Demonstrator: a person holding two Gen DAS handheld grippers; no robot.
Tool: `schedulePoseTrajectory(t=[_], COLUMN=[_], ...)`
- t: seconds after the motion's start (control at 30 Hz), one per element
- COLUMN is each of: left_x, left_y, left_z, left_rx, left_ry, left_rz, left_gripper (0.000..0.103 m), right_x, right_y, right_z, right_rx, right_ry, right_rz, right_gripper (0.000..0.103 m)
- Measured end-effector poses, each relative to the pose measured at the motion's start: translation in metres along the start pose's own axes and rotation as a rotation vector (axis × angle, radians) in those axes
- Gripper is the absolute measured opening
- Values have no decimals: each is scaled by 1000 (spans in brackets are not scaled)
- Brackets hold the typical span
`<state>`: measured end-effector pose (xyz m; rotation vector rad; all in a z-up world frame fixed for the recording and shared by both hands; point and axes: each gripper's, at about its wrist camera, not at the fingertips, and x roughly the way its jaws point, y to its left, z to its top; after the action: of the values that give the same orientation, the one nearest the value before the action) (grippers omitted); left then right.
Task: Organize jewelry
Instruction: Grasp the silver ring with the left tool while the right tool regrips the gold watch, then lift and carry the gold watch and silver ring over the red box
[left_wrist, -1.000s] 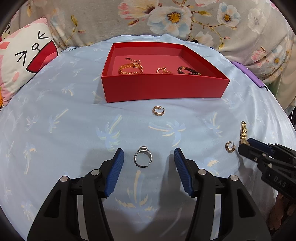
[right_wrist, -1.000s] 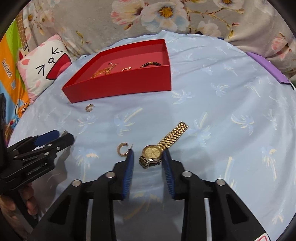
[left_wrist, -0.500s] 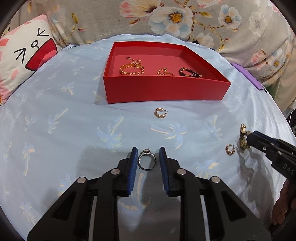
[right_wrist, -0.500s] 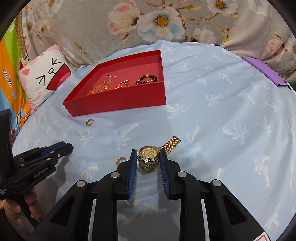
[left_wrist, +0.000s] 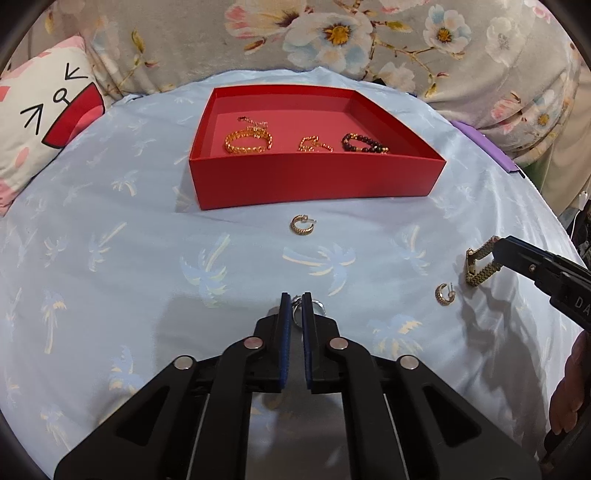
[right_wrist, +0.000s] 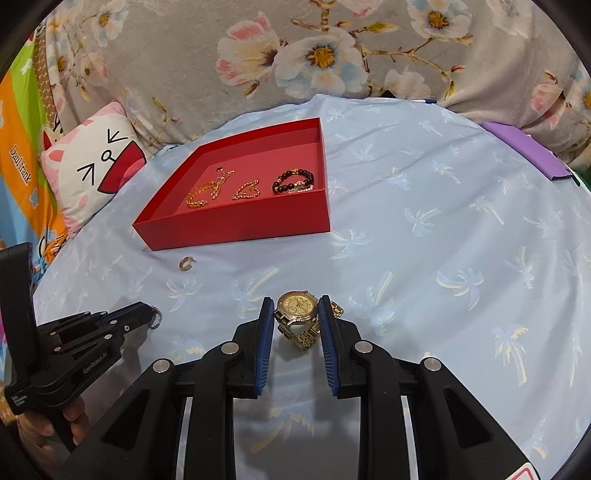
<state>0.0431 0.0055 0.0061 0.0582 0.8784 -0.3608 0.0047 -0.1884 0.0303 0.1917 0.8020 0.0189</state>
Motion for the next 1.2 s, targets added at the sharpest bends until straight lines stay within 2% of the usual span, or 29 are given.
schedulePoseTrajectory(t=[0.07, 0.13, 0.33, 0.4, 0.43, 0.83, 1.0, 1.2], left_x=[1, 3, 11, 12, 12, -3, -18, -37], left_y=[-3, -6, -14, -15, -14, -13, -12, -6], left_z=[1, 2, 2, 1, 1, 5, 19, 56], left_rx=[6, 8, 23, 30, 29, 9, 7, 11], left_ry=[4, 6, 9, 9, 11, -6, -42, -121], left_rz=[4, 9, 32, 37, 30, -12, -27, -23], left_gripper=[24, 26, 26, 23, 20, 19, 19, 19], right_x=[0, 0, -2, -2, -2, -9, -19, -29], right_y=[0, 0, 1, 1, 1, 4, 8, 14], right_z=[0, 0, -1, -1, -1, 1, 15, 50], right_rx=[0, 0, 0, -2, -1, -6, -11, -26], right_ry=[-1, -1, -2, -1, -1, -16, -44, -100], right_rz=[1, 4, 8, 10, 11, 24, 44, 75], right_gripper=[23, 23, 23, 23, 23, 23, 23, 23])
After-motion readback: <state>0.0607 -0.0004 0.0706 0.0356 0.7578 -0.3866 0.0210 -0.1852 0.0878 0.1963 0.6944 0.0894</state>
